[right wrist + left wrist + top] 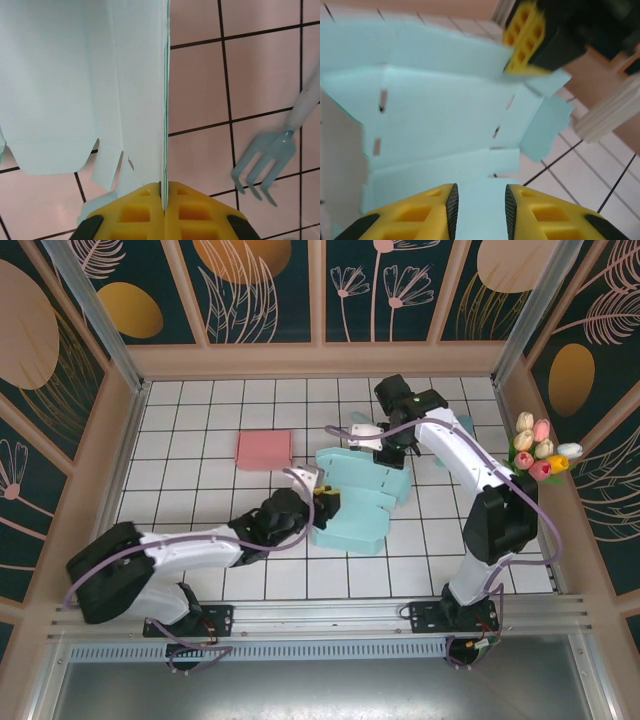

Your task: Fold the paper box

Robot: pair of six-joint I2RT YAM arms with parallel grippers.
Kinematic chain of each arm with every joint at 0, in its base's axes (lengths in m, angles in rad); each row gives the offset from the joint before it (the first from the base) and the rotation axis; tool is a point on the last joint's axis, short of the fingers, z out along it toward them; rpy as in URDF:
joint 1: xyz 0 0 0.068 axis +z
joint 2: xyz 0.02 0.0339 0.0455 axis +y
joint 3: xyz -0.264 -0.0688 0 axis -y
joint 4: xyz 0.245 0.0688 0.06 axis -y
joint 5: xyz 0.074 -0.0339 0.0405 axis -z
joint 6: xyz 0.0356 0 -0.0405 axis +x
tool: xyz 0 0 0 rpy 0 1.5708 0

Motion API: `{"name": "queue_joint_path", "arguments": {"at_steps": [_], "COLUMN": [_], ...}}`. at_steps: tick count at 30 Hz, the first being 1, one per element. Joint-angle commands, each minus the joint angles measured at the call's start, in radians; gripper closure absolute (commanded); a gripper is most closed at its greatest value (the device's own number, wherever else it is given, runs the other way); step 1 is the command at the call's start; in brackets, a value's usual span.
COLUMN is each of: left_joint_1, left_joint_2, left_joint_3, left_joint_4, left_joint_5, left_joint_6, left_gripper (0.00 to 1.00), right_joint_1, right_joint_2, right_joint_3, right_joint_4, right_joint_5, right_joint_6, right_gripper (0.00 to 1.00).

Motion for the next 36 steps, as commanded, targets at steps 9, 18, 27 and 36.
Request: {"name": "queue_joint_path", "arguments": {"at_steps": [9, 18, 27, 36], "left_joint_1": [0.085, 0.204, 0.229, 0.229], "left_joint_2": [0.062, 0.046, 0.096, 0.161], "left_joint_3": [0.022, 0.006, 0.079, 0.184], "left_joint_4": [0.021, -0.001, -0.031, -0.052], "left_joint_5": [-0.201, -0.19, -0.135, 0.048], "left_joint_6": [-0.088, -0.125, -0.1, -0.075], "left_gripper": [0.7, 0.71, 0.72, 0.75], "right_joint_1": [-0.005, 0.023, 0.08, 0.106], "right_joint_2": [0.001, -0.023, -0.042, -0.049], "right_joint_3": [-0.025, -0.091, -0.132, -0.152], "right_joint_4": [0.009, 0.073, 0.142, 0.236], "right_joint_5": [-0.07, -0.037, -0.016, -0.005], "right_joint_6": [-0.025, -0.059, -0.088, -0.072], "right_gripper": [1.0, 1.0, 1.0, 1.0]}}
